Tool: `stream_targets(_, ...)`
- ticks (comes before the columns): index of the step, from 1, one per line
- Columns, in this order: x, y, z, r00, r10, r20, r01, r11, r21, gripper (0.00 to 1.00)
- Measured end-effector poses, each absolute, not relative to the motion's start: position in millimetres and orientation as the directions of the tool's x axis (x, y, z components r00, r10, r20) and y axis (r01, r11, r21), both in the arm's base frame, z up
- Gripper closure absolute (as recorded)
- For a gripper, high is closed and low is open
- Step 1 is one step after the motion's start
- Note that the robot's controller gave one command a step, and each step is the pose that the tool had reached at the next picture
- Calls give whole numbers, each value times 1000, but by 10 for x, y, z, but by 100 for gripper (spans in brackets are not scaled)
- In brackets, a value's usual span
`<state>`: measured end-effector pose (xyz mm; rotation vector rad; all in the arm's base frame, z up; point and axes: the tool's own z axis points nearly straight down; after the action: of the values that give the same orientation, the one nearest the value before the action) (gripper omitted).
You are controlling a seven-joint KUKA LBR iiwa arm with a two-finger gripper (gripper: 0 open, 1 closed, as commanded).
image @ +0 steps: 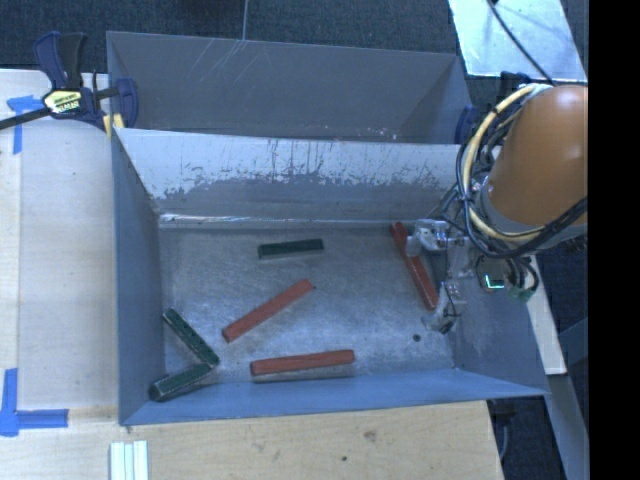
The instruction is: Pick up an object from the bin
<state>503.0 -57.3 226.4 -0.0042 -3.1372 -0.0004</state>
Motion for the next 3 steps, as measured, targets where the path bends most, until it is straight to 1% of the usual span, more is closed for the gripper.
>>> stream_targets(1,5276,-189,667,-981,194,3,194,981,0,0)
stream_targets(2,5360,478,1571,-955,297,-10,296,955,6,0)
stream_targets(3,5670,962,701,-903,431,-2,431,903,1,0)
